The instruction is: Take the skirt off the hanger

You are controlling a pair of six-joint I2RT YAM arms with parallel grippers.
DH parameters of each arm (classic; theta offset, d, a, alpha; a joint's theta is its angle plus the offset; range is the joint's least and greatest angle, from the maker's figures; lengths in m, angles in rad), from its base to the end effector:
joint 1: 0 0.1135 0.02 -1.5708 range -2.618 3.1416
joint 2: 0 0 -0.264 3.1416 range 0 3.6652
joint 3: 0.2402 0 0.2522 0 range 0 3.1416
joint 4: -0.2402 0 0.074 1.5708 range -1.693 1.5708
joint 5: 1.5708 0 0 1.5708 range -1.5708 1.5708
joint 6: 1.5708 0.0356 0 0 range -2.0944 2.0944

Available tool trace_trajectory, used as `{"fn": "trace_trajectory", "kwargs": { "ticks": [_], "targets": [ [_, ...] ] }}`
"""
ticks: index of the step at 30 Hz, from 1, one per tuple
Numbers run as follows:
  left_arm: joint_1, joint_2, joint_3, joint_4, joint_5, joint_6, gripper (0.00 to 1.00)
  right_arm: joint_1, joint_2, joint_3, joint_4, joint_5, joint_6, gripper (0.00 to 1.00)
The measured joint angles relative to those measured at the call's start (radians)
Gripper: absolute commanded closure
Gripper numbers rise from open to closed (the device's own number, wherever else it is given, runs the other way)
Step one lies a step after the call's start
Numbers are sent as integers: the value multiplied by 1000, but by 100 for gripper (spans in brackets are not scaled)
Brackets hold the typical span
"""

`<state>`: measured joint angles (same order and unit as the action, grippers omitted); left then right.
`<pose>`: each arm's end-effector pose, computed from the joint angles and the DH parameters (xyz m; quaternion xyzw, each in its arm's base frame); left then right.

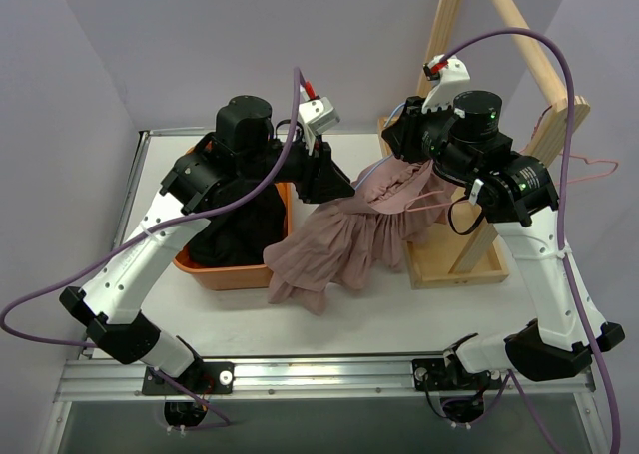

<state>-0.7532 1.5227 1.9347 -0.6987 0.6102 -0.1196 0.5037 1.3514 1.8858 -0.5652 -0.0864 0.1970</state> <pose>0.2098 -0.2247 0.5011 0.4089 0.6698 -0.4595 0.4160 0.2194 0.1244 0.5442 -0.1393 0.7042 0.2678 0.6426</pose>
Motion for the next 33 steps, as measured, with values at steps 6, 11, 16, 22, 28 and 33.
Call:
{"fn": "trace_trajectory", "kwargs": {
  "ticks": [6, 11, 16, 22, 28, 33],
  "targets": [
    [0, 4, 0, -2, 0, 1, 59, 0, 0, 0, 0, 0, 0, 100],
    [-3, 17, 3, -11, 0, 1, 61, 0, 0, 0, 0, 0, 0, 100],
    [-5, 20, 3, -19, -1, 3, 72, 0, 0, 0, 0, 0, 0, 100],
    [-4, 19, 3, -20, -7, -1, 98, 0, 0, 0, 0, 3, -1, 100],
    [-2, 9, -11, -3, -13, -11, 98, 0, -5, -5, 1, 9, 0, 100],
    [11, -33, -71, 40, -42, -50, 98, 1, -21, -35, 6, 13, 0, 100]
  ]
}}
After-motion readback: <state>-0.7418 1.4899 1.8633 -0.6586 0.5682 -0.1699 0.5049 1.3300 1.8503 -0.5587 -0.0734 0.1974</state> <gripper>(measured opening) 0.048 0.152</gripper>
